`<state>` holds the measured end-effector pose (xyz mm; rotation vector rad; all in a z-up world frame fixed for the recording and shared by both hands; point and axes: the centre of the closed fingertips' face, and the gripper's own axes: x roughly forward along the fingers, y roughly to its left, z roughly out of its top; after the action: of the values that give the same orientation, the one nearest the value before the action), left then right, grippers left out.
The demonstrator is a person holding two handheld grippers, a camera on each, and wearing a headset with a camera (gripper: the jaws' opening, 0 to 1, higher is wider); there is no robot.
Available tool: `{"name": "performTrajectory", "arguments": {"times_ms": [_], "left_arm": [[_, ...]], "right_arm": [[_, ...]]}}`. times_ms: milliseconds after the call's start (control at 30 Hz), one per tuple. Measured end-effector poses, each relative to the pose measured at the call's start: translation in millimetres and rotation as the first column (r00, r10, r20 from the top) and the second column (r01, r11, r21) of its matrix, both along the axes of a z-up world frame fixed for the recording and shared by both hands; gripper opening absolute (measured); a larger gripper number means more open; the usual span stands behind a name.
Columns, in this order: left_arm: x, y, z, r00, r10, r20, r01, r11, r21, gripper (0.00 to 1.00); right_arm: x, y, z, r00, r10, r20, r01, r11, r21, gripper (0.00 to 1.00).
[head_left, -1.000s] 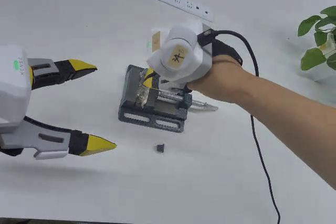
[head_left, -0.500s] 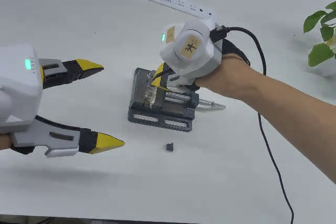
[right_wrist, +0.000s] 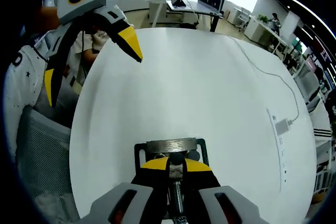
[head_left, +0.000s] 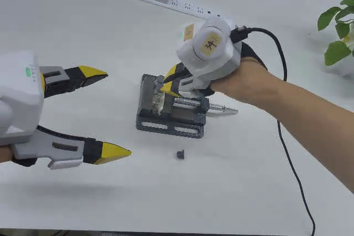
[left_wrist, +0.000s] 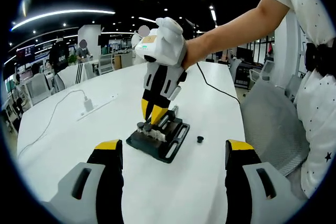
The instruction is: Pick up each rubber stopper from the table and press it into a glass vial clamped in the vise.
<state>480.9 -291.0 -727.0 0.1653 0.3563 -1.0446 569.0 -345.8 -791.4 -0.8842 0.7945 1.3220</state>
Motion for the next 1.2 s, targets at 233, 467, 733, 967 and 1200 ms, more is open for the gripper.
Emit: {"name": "performTrajectory", "arguments": {"times_ms": [233, 467, 733, 967, 1200], "left_arm": [[-2.6, -1.8, 0.5, 1.000, -0.008, 0.001, 0.008, 1.000, 0.014, 0.78], [-5.1, -7.2, 0.4, 1.000, -0.029, 0.001, 0.029, 0.999, 0.033, 0.76], [-3.7, -11.7, -2.3, 0.998, -0.055, -0.005, 0.055, 0.997, 0.059, 0.74], [-1.0, -17.9, -5.0, 0.996, -0.084, -0.005, 0.084, 0.992, 0.090, 0.71], [0.0, -25.7, -11.8, 0.992, -0.125, -0.018, 0.126, 0.982, 0.138, 0.68]], "right_arm": [[-12.3, -7.0, 18.3, 0.998, -0.057, -0.023, 0.059, 0.995, 0.078, 0.12], [-18.5, -21.6, 28.8, 0.990, -0.129, -0.057, 0.138, 0.975, 0.175, 0.18], [-28.7, -43.4, 43.4, 0.980, -0.177, -0.090, 0.195, 0.944, 0.266, 0.37], [-45.5, -66.6, 41.4, 0.978, -0.177, -0.107, 0.202, 0.932, 0.302, 0.53], [-64.3, -89.4, 37.8, 0.973, -0.191, -0.129, 0.225, 0.913, 0.340, 0.64]]}}
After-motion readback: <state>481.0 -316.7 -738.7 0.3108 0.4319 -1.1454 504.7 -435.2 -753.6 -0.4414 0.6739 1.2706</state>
